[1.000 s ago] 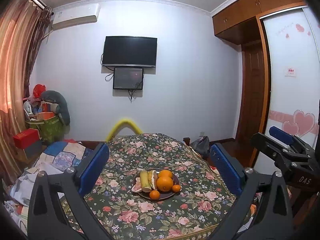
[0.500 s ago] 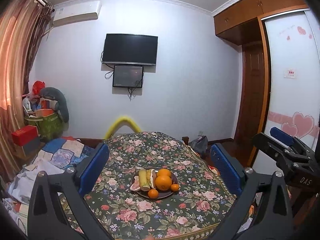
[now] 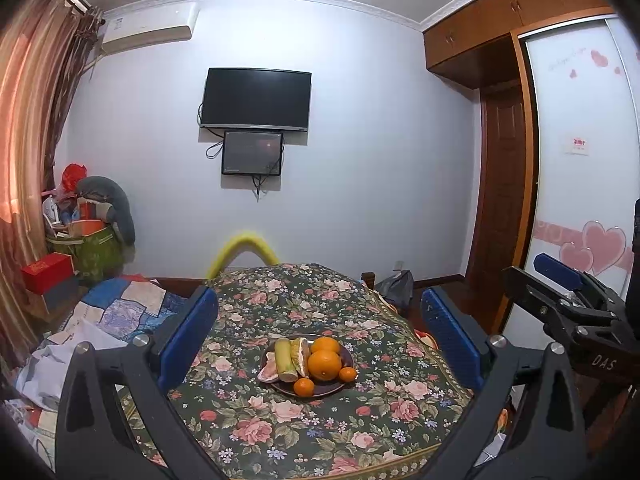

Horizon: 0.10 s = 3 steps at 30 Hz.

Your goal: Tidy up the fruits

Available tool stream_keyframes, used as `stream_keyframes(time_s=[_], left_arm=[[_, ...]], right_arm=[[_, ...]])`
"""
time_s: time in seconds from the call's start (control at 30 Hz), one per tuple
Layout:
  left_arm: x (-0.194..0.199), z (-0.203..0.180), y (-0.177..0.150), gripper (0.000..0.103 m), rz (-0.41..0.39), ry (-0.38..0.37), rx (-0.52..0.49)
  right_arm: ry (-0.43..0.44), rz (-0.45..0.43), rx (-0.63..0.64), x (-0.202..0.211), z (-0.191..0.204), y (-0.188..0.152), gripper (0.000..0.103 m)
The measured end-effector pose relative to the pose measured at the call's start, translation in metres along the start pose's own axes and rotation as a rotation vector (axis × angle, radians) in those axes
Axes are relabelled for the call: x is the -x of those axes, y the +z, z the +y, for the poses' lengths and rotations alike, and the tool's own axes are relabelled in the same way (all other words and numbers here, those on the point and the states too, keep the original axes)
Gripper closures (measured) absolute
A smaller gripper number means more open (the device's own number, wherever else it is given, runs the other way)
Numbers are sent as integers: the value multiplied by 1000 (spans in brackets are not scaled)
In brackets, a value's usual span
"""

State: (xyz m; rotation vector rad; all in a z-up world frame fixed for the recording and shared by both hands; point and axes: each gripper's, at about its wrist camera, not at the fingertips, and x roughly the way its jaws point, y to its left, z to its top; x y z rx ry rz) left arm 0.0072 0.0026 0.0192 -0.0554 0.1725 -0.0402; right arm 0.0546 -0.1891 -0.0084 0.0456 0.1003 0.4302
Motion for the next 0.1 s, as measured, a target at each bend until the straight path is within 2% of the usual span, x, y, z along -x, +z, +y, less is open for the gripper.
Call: stream_keyframes(time_s=[0.1], left_arm=[[0, -1, 0, 0, 0, -1, -2]], right_arm=[[-2, 5, 0, -2, -3, 0, 0]])
